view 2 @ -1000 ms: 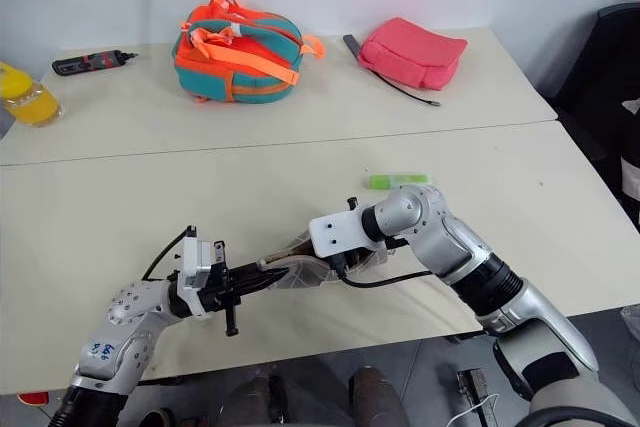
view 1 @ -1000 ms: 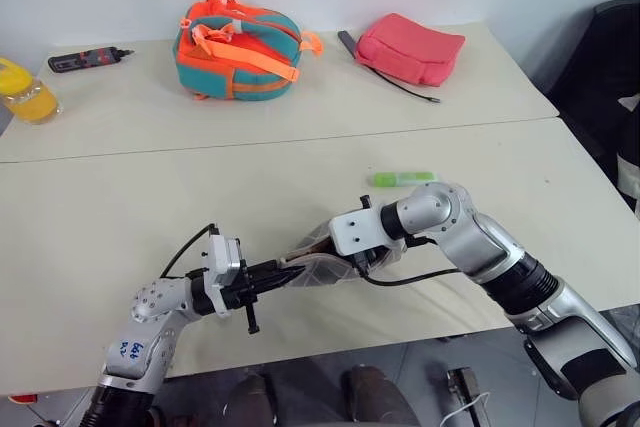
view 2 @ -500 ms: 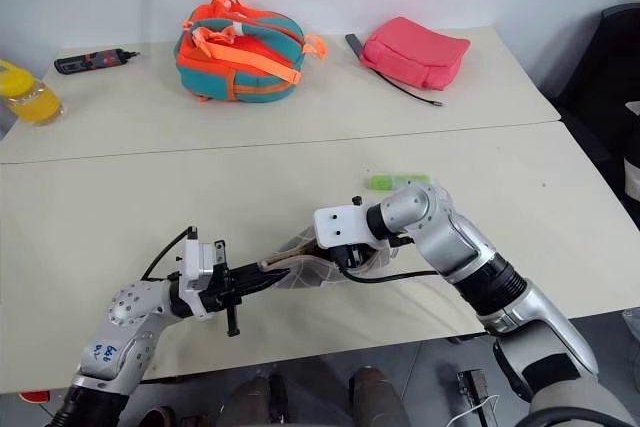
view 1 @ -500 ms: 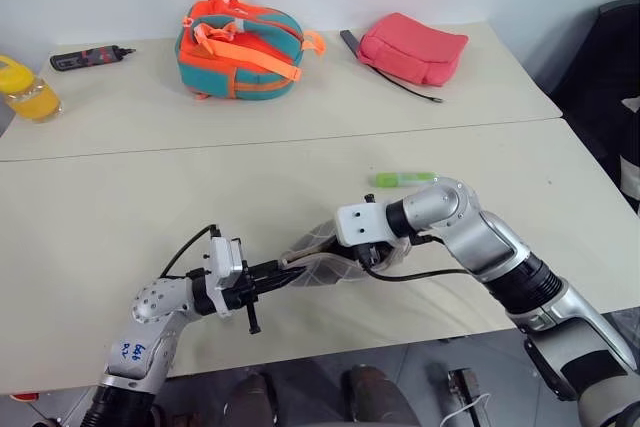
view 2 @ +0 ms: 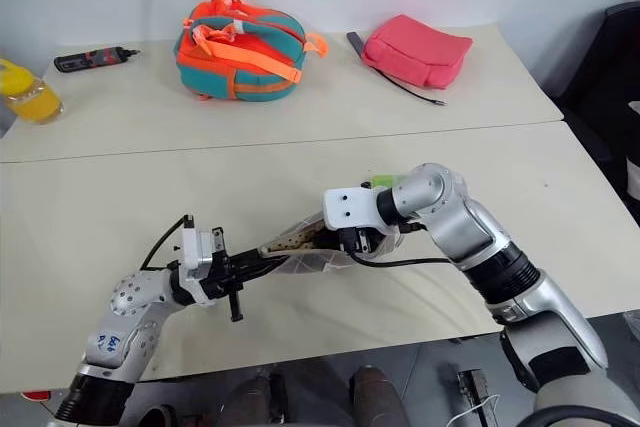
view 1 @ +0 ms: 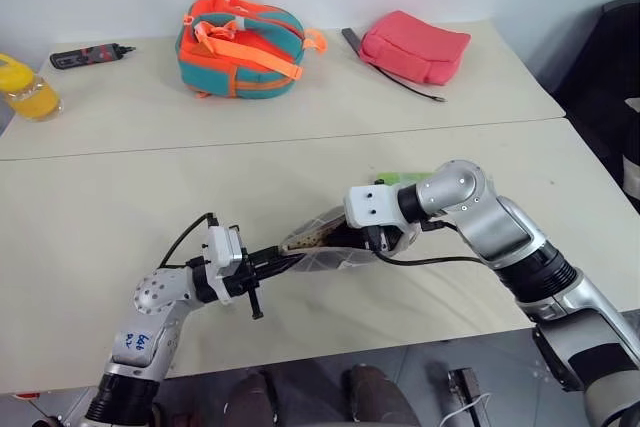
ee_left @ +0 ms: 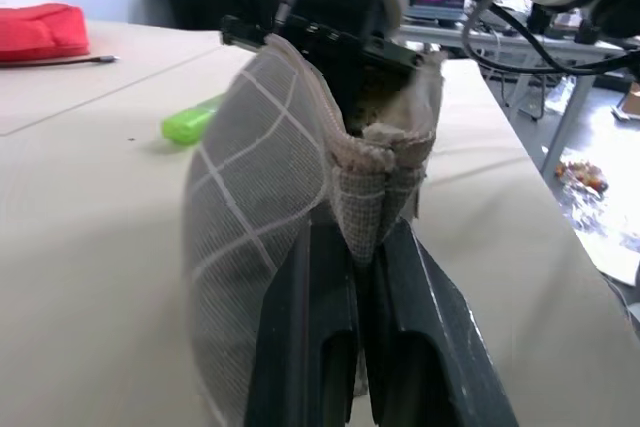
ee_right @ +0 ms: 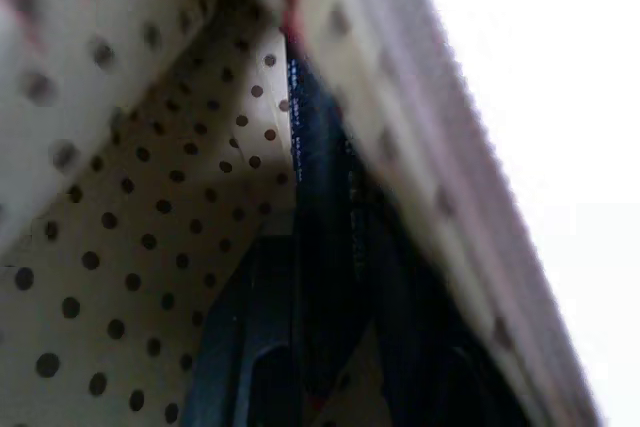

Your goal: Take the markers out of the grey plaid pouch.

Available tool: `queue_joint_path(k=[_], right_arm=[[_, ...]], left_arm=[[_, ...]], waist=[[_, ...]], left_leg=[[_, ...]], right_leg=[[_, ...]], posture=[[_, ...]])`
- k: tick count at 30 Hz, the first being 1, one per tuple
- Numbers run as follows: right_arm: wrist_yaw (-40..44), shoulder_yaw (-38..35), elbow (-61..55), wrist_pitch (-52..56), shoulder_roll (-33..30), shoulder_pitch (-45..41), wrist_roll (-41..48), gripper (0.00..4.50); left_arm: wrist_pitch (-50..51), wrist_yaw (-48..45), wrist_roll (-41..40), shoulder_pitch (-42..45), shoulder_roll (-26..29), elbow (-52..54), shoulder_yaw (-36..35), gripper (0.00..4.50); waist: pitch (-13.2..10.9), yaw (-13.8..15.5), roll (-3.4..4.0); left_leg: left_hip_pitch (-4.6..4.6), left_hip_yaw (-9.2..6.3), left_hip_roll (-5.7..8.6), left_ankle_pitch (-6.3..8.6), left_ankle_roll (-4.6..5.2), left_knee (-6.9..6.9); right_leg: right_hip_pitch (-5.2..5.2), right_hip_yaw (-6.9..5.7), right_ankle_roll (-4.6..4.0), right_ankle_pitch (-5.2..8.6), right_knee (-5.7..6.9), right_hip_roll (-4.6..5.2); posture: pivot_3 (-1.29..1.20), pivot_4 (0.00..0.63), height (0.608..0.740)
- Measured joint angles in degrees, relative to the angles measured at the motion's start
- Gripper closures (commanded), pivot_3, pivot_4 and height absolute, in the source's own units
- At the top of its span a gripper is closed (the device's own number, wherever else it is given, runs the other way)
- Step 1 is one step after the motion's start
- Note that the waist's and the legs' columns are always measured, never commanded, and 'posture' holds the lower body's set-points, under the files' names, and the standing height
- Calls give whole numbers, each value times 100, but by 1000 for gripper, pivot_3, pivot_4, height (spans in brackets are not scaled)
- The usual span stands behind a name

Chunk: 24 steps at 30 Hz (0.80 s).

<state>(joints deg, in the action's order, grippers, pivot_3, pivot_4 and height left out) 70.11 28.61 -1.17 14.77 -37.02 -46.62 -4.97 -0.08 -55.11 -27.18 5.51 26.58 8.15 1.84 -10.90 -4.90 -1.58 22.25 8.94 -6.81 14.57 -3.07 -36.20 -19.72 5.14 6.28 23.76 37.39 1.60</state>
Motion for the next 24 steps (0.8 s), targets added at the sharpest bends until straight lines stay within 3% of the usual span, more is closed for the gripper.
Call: queue_joint_path(k=[13, 24], right_arm=[[99, -22, -271, -125, -156, 153, 286, 3932], [106, -37, -434, -451, -222, 299, 216, 3933]], left_arm=[[-149, -135, -141, 203, 98, -299, -113, 4500], [292, -54, -527, 303, 87, -576, -511, 4500]], waist=[[0, -3, 0], [0, -5, -1]], left_leg=[[-2, 3, -2, 0, 0, 0], [-2, 2, -3, 0, 0, -3]], right_leg=[[-1, 1, 0, 0, 1, -1], [0, 0, 0, 0, 3, -2]], posture=[[0, 150, 740], [0, 150, 740]])
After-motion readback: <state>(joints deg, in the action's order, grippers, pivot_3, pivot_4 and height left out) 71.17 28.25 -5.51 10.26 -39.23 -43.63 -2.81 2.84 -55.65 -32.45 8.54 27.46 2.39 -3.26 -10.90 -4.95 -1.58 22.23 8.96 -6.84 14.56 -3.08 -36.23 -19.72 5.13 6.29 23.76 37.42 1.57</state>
